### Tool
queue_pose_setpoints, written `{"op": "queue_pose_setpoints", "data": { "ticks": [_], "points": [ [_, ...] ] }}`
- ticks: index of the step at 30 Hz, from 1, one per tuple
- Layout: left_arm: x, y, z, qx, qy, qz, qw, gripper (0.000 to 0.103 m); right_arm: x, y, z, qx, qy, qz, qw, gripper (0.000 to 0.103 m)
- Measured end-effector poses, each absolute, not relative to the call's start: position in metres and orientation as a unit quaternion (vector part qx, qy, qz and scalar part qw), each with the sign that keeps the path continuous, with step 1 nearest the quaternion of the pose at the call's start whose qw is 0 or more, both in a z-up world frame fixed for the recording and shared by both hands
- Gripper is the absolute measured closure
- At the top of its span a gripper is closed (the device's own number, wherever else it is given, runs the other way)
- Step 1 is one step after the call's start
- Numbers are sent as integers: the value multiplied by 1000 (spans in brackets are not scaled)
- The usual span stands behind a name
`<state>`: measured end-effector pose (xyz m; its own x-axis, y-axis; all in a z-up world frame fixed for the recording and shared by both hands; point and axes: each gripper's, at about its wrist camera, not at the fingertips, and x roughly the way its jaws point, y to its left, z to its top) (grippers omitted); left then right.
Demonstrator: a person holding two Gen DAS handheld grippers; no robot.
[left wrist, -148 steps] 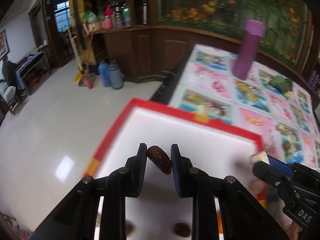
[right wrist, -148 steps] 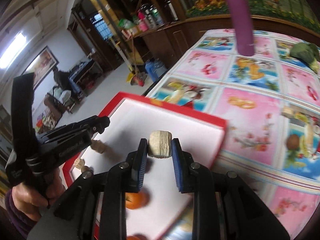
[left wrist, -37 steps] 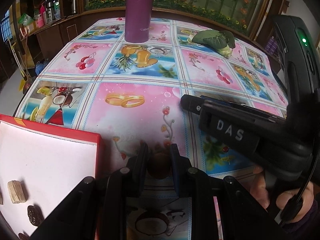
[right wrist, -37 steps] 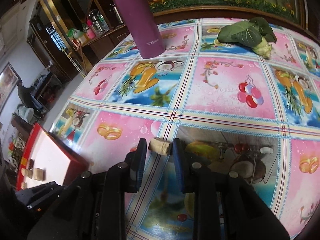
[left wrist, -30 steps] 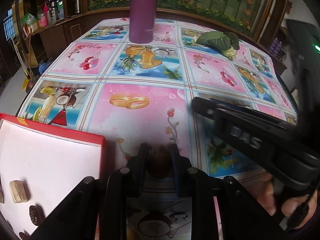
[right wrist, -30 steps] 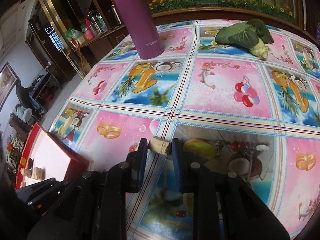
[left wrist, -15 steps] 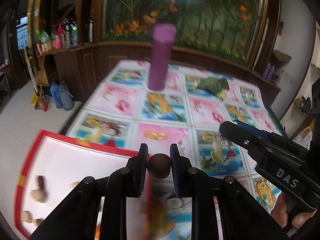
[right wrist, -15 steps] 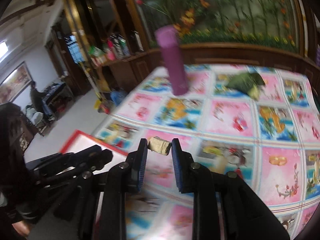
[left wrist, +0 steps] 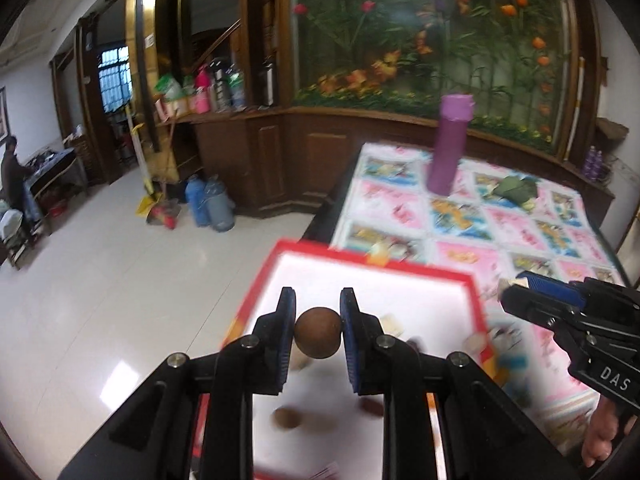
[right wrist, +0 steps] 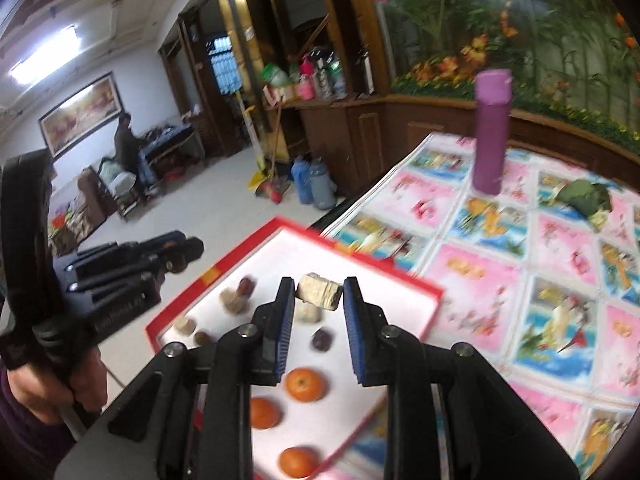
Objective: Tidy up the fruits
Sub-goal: 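Carry the kiwi and pastry over the white tray and lower them in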
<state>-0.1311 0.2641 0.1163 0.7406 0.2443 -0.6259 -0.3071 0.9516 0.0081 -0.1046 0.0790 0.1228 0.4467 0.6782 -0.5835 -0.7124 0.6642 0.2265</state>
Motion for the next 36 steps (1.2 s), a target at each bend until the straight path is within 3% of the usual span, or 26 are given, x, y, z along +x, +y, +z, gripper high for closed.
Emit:
{"op": "queue_pose_setpoints", "data": {
  "ticks": [9,36],
  "points": [
    [-140,287,72,-63,373,169,910,82,-125,127,80,-67,371,424,823,76],
    [-126,287,46,-32,395,182,900,82,-104,171,35,-85,436,383,810,76]
  ]
}}
